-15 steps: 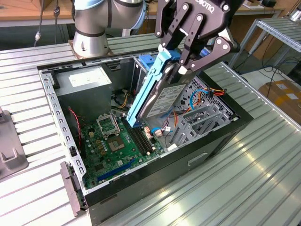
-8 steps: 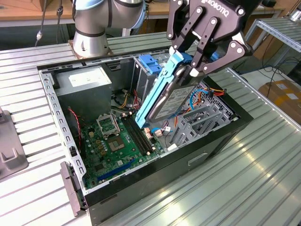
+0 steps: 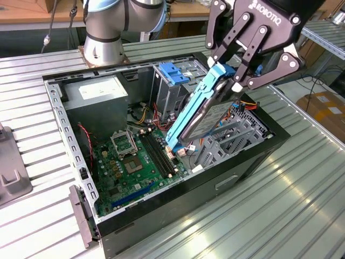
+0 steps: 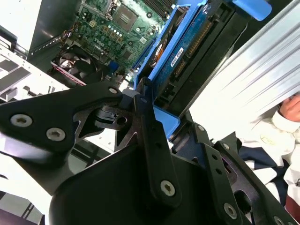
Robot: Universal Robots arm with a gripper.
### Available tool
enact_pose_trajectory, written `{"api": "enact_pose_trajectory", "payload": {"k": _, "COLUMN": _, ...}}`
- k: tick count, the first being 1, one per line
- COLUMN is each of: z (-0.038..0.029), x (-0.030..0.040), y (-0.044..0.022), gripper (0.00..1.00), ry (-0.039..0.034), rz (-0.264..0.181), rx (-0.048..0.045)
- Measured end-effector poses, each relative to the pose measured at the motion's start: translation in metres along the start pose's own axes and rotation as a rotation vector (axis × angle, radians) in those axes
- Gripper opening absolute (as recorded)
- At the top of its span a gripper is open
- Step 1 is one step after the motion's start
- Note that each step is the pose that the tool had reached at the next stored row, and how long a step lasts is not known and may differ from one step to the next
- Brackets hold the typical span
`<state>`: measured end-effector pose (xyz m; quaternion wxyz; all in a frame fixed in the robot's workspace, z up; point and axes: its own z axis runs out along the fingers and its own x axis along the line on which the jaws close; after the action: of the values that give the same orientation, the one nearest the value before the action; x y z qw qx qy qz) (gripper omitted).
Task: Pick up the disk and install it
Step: 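Pick up the disk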
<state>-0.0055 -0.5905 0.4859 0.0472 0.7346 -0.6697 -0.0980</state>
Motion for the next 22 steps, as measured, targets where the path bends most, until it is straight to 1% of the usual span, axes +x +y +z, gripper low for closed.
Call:
{"api": "enact_pose_trajectory", "payload": {"k": 9, "z": -0.0042, "x": 0.0181, "y": -0.0132, "gripper": 0.37, "ry": -0.0174, "rz": -0.003, "rx": -0.0013}}
{"api": "enact_pose_trajectory", "payload": {"k": 11, "z": -0.0054, "x": 0.0237, "y": -0.0170, "gripper": 0.37, "ry": -0.0242, "rz": -0.005, "rx": -0.0013}}
{"api": "enact_pose_trajectory", "payload": {"k": 12, "z": -0.0054, "x": 0.0247, "y": -0.0178, "gripper": 0.37, "ry": -0.0276, "rz": -0.003, "rx": -0.0009}}
{"api": "enact_pose_trajectory", "payload": {"k": 16, "z": -0.0055, "x": 0.0251, "y": -0.0195, "gripper": 0.37, "ry": -0.0319, "rz": 0.014, "rx": 0.0008}}
{"api": "enact_pose_trajectory", "payload": {"k": 19, "z": -0.0054, "x": 0.0252, "y": -0.0199, "gripper": 0.37, "ry": -0.0372, "rz": 0.041, "rx": 0.0035}}
{"api": "enact_pose_trajectory", "payload": {"k": 20, "z": -0.0055, "x": 0.0251, "y": -0.0200, "gripper": 0.37, "ry": -0.0380, "rz": 0.053, "rx": 0.0045}}
{"api": "enact_pose_trajectory", "payload": {"k": 22, "z": -0.0055, "x": 0.0251, "y": -0.0202, "gripper": 0.37, "ry": -0.0385, "rz": 0.057, "rx": 0.0048}}
